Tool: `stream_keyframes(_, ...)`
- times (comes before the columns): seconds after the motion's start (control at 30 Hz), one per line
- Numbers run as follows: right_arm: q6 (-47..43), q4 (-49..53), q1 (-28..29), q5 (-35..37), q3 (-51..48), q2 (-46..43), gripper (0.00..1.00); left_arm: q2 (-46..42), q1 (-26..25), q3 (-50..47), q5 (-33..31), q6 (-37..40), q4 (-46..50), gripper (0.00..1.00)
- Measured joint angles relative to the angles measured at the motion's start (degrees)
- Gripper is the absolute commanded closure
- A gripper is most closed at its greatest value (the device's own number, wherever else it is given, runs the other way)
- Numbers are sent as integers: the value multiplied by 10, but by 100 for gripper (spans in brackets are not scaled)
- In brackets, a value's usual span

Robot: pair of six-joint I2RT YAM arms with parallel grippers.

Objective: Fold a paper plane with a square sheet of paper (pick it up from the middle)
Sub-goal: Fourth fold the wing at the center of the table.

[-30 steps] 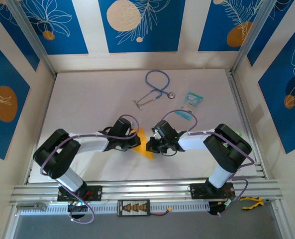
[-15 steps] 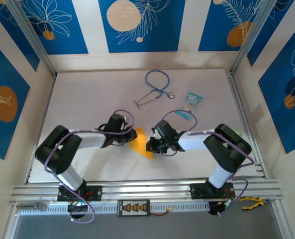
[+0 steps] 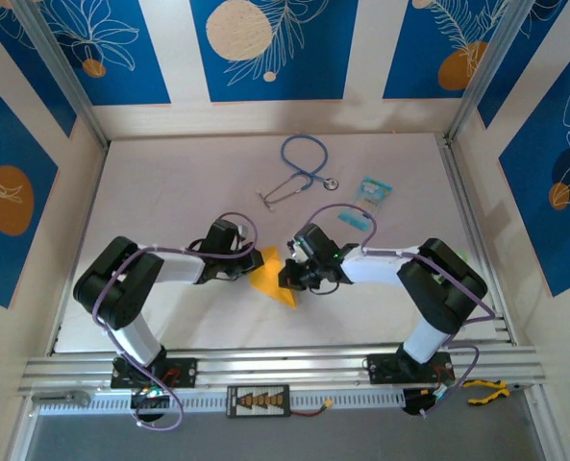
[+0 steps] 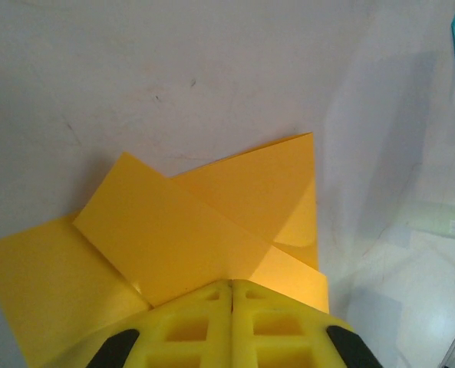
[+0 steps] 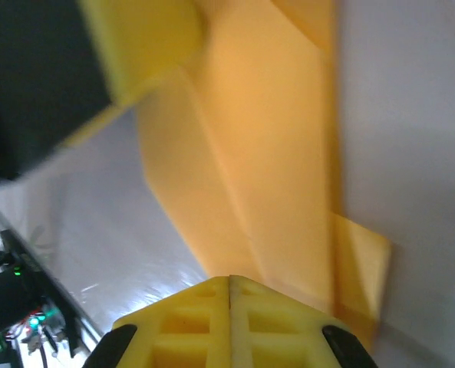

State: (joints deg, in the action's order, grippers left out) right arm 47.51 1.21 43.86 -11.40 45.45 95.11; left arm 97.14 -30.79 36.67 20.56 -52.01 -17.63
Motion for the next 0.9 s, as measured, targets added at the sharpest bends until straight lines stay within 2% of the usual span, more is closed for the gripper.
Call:
stream_keyframes(0.23, -14, 7, 0, -17, 82, 94, 98, 0, 0, 0, 0, 0, 0, 100)
stream_keyframes(0.4, -19, -3, -3, -23, 75, 108, 98, 0, 0, 0, 0, 0, -1, 100)
stream_keyframes(0.57, -23, -23, -3, -30, 22, 72, 97, 0, 1, -1, 0, 0, -2, 100)
stream_keyframes(0.9, -12, -69, -1, -31, -148, -65, 96, 0, 2, -3, 0, 0, -6, 100)
